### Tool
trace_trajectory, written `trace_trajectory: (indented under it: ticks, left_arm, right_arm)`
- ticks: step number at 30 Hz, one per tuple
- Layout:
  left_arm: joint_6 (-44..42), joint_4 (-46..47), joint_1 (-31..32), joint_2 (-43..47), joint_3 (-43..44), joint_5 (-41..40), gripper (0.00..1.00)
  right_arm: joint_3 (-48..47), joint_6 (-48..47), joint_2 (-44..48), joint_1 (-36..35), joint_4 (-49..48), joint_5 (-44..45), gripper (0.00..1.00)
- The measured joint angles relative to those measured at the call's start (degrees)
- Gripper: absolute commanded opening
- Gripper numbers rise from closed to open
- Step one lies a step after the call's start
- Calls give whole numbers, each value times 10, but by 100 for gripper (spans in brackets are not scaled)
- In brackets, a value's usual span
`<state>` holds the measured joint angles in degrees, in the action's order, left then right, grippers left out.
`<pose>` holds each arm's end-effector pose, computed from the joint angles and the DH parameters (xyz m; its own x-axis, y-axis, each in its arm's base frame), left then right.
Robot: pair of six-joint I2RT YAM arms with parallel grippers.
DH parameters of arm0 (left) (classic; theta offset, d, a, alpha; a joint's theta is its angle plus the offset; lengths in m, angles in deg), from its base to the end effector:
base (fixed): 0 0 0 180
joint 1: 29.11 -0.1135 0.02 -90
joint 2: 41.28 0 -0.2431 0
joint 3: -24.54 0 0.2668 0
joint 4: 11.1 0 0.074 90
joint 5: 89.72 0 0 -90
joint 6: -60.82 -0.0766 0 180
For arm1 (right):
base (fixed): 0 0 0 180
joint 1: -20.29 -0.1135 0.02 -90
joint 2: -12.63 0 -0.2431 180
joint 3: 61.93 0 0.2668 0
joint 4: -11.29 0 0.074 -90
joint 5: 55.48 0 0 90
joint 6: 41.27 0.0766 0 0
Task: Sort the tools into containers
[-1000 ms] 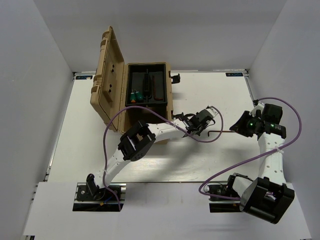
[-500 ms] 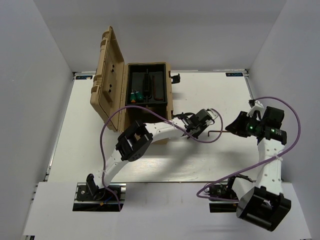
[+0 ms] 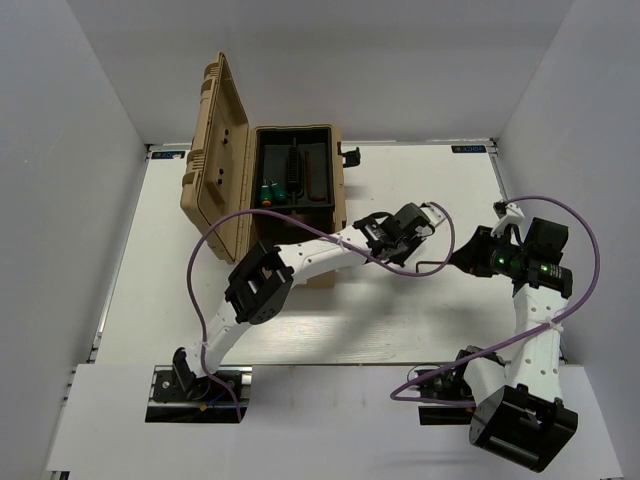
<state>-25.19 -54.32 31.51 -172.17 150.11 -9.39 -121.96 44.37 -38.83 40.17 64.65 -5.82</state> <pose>0.2780 -0.4675 0.1605 -0.4227 0.6111 -0.6693 0.7769 0.6246 0.0795 0.2297 -0.0303 0.2501 -0.6475 0.1725 -0.7423 -0.2227 0.8887 0.4008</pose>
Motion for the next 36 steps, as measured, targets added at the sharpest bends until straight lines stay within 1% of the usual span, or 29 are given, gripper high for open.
trace_trajectory:
  ticks: [10, 11, 18, 21, 25, 26, 27, 29, 30, 32, 36]
  left_arm:
    - [-1, -12, 0, 5, 12, -2, 0]
    - [-2, -14, 0, 5, 15, -2, 0]
    - [-8, -23, -1, 14, 60, -5, 0]
    - [-10, -20, -1, 27, 52, -5, 0]
    - [-10, -8, -1, 44, 3, -5, 0]
    - [-10, -8, -1, 44, -5, -4, 5]
    - [-9, -8, -1, 42, -12, -3, 18]
    - [-9, -9, -1, 34, -16, 2, 32]
    - [-7, -7, -1, 28, -16, 4, 37]
    - [-4, -5, -1, 17, -16, 7, 41]
    - [-1, -4, -1, -4, -16, 12, 42]
  right_arm:
    - [0, -2, 0, 0, 0, 0, 28]
    - [0, -2, 0, 0, 0, 0, 29]
    - [0, -1, 0, 0, 0, 1, 29]
    - [0, -1, 0, 0, 0, 1, 29]
    - [0, -1, 0, 0, 0, 1, 29]
    - [0, -1, 0, 0, 0, 1, 29]
    - [0, -1, 0, 0, 0, 1, 29]
    - [0, -1, 0, 0, 0, 1, 29]
    - [0, -1, 0, 0, 0, 1, 29]
    - [0, -1, 0, 0, 0, 1, 29]
    - [0, -1, 0, 0, 0, 1, 29]
